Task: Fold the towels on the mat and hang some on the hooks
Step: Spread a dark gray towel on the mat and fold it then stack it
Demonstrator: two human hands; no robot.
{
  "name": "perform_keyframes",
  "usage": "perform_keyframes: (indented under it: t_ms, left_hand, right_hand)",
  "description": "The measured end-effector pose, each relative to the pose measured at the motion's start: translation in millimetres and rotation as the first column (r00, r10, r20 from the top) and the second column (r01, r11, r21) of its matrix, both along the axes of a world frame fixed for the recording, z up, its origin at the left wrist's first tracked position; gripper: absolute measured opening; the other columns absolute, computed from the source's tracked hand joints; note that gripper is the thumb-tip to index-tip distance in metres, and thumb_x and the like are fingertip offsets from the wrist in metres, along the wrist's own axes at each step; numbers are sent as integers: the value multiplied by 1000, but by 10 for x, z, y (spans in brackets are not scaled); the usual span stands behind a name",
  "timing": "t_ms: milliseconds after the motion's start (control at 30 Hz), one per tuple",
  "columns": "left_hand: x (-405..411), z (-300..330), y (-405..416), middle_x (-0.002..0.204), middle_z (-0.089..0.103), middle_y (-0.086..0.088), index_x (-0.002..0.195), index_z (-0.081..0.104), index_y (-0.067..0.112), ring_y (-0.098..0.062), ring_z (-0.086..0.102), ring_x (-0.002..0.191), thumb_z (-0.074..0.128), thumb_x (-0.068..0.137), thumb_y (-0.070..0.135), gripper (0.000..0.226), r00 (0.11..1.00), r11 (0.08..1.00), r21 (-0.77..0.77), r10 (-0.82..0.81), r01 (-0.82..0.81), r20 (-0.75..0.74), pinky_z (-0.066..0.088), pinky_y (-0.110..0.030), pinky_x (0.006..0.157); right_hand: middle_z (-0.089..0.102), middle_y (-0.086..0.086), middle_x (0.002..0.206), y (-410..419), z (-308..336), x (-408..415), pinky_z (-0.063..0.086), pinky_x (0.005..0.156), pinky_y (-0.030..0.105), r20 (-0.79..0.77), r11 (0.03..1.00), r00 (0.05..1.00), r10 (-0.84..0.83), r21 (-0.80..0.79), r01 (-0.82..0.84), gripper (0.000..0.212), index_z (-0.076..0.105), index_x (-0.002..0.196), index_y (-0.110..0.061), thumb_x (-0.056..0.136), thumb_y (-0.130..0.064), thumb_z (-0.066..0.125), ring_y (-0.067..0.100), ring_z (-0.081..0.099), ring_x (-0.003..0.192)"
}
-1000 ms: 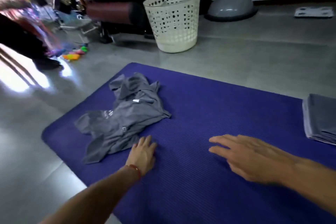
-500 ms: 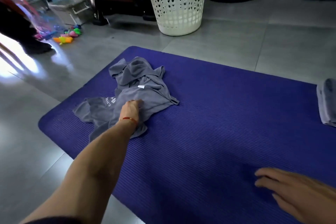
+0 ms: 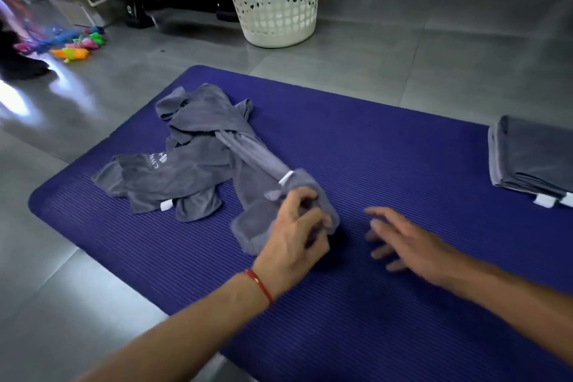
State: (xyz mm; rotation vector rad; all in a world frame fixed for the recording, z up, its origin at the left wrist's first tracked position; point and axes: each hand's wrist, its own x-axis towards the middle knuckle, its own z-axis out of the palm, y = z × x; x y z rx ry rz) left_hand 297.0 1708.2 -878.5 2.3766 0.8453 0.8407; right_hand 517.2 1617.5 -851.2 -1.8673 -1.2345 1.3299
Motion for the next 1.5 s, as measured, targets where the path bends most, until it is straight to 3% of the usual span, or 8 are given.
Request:
perform_keyframes:
  t_ms: [167,367,600,900,1067,1167,1333,1500]
  left_hand:
    - [635,65,-1008,136,49,-12,99,71,9,-13,53,121,68,86,2,15,972,977,-104,-170,189,164,45,-24,99]
    - [640,-222,-877,130,56,-1,114,66,15,-18,55,120,67,82,22,33,998,998,-14,-55,55,4,46,-35,103]
    - [566,-943,68,167,14,-6,158,24,35,-35,18,150,65,86,25,84,740,994,83,104,-65,-664,42,-61,102]
    - [1082,-886,375,114,69,-7,124,66,26,-38,60,105,29,90,36,51,807,995,74,98,-68,-583,49,-48,92]
    - [1309,-405,-677,115,70,-14,124,66,5,-29,65,106,54,88,2,38,877,905,-90,-425,416,-222,47,-36,99]
    - [1182,-306,-1128,135,60,-14,128,64,3,-28,56,125,57,79,-10,52,788,794,-221,-600,566,-139,40,-34,112]
    - [725,-621,-504,128,57,-9,117,65,12,-28,53,118,61,74,9,43,961,998,1,59,-61,-271,49,-48,97]
    - [457,-702,386,120,65,-16,130,56,11,-34,61,112,69,92,23,43,778,752,-325,375,-573,-504,51,-43,97]
  right_hand:
    - [77,11,107,-16,-39,162,62,71,29,-486,949,815,-316,-171,266,24,65,125,-11,103,-11,54,19,74,88]
    - [78,-2,104,-732,-244,1106,58,88,31,22,996,999,29,-82,-27,42,76,104,-20,89,14,58,10,73,96]
    - [41,-21,105,-1556,-473,1874,47,83,25,619,768,454,641,-515,-381,40,59,114,-38,93,-8,42,2,48,97]
    - [10,-17,157,-1538,-519,1575,40,106,25,745,856,485,458,-222,-468,55,31,147,-40,96,-30,48,6,40,132]
    - [38,-35,147,-1127,-359,1447,46,104,30,305,970,939,159,126,-205,58,34,141,-62,89,-66,59,-8,46,129]
    - [30,-37,152,-965,-427,1362,38,111,29,337,919,870,361,30,-393,86,23,148,-64,76,-79,67,-10,33,138]
    - [39,-25,143,-1019,-652,1202,33,114,32,597,785,563,571,-195,-588,59,40,146,-47,92,-63,58,0,31,132]
    - [41,-25,136,-944,-511,1204,34,111,27,545,789,592,594,-249,-562,55,43,144,-46,93,-63,55,0,35,129]
